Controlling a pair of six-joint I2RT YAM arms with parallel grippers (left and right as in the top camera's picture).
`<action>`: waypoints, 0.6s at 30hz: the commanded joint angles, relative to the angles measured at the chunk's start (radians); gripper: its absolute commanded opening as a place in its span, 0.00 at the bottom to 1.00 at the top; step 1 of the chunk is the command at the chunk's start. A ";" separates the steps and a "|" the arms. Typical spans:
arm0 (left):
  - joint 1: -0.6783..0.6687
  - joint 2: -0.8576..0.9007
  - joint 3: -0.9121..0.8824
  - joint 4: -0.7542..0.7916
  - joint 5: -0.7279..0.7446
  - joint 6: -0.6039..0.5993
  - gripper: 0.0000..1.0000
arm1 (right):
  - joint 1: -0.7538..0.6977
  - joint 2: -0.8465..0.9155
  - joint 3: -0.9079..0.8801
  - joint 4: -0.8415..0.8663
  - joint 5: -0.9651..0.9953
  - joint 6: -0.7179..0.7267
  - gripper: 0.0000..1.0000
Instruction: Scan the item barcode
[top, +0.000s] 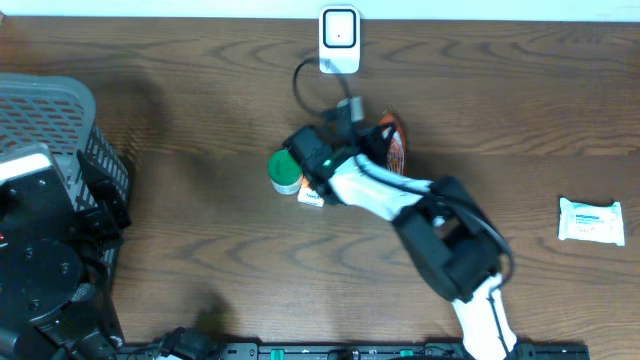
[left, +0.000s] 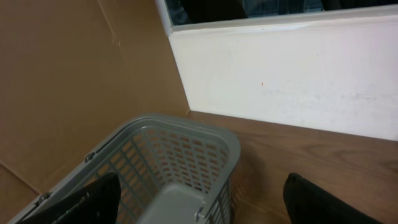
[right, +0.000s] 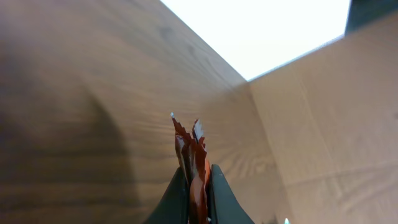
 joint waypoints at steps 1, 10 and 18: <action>0.003 0.002 -0.004 0.000 -0.009 -0.002 0.84 | 0.069 0.055 -0.006 0.070 0.036 -0.117 0.01; 0.003 0.002 -0.004 0.000 -0.009 -0.002 0.84 | 0.126 0.060 -0.005 0.241 -0.100 -0.165 0.23; 0.003 0.002 -0.004 0.000 -0.009 -0.002 0.84 | 0.139 0.058 -0.005 0.194 -0.322 -0.160 0.65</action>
